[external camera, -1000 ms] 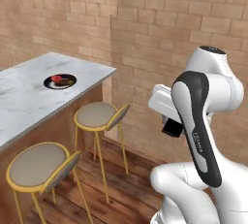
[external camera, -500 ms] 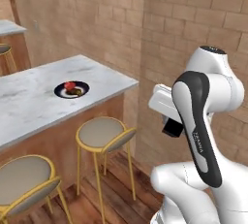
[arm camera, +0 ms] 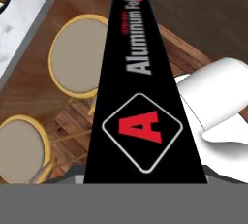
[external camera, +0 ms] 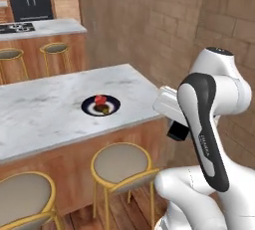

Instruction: Retrieve the tupperware and aluminum foil from the cabinet and place them on the dining counter near the plate with steak and sweet potato to prepare for storing leftovers.

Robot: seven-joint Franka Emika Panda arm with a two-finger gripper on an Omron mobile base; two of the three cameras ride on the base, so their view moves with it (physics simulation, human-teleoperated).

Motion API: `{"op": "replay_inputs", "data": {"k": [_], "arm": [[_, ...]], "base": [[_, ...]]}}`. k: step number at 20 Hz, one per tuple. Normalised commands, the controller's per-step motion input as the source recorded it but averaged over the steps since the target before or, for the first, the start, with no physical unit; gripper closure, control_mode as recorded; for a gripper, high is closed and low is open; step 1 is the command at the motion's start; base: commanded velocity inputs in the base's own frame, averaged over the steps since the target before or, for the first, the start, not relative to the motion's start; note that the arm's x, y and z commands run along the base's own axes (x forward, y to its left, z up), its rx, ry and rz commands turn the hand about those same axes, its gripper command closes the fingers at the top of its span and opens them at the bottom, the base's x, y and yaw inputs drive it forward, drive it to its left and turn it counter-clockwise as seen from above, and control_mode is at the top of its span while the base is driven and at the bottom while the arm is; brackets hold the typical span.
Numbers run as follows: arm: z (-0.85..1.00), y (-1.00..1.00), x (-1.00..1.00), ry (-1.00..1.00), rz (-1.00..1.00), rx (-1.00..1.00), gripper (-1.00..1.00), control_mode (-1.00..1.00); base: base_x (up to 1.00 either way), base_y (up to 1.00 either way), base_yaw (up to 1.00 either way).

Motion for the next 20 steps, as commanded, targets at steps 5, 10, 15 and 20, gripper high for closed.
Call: {"op": "replay_inputs", "data": {"k": [5, 10, 15, 20], "arm": [[0.0, 0.0, 0.0, 0.0, 0.0, 0.0, 1.0, 1.0], [0.0, 0.0, 0.0, 0.0, 0.0, 0.0, 1.0, 1.0], [-0.1, 0.0, 0.4, -0.03, 0.26, 0.0, 1.0, -1.0], [-0.01, -0.01, 0.33, -0.17, 0.25, -0.11, 1.0, -1.0]], "base": [[1.0, -0.15, 0.6], [1.0, -0.15, 0.66], [0.35, -0.01, 0.22], [0.0, 0.0, 0.0]]}}
